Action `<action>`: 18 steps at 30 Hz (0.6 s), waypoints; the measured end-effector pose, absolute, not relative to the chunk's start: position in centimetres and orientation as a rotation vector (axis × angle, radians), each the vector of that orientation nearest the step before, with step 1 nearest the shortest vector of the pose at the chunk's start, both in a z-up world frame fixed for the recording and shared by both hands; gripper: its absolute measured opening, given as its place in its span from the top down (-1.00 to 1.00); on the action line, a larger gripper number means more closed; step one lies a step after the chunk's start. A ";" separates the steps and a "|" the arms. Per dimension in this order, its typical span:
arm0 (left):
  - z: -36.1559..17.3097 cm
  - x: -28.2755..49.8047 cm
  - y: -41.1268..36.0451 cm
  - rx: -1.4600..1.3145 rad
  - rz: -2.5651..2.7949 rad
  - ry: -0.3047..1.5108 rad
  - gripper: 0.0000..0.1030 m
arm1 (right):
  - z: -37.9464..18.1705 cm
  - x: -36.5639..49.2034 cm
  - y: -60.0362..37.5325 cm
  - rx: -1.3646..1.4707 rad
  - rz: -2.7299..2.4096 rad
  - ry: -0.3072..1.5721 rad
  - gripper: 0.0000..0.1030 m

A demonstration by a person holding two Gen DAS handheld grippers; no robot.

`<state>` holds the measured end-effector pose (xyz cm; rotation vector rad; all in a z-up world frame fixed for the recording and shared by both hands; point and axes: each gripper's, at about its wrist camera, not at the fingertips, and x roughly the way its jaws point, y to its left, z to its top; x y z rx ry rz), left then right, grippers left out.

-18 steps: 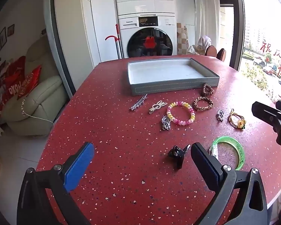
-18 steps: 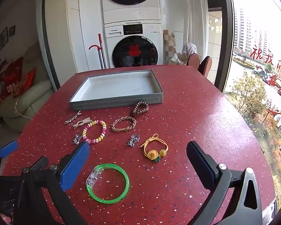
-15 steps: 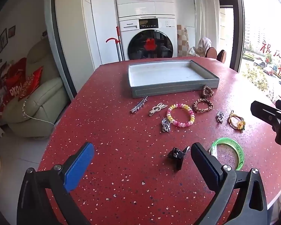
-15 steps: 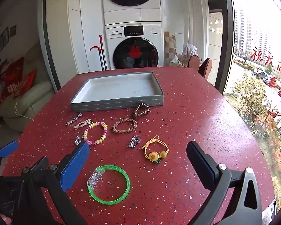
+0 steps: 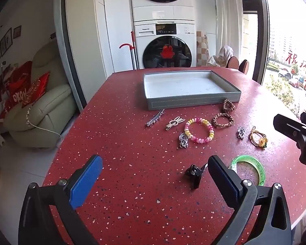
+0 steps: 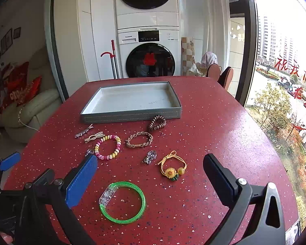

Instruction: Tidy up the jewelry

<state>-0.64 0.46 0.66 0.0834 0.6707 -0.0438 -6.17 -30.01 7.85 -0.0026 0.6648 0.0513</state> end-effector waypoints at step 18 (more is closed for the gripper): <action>0.7 -0.6 0.5 0.081 -0.041 0.661 -1.00 | 7.8 -6.2 -29.8 -0.003 0.051 0.659 -1.00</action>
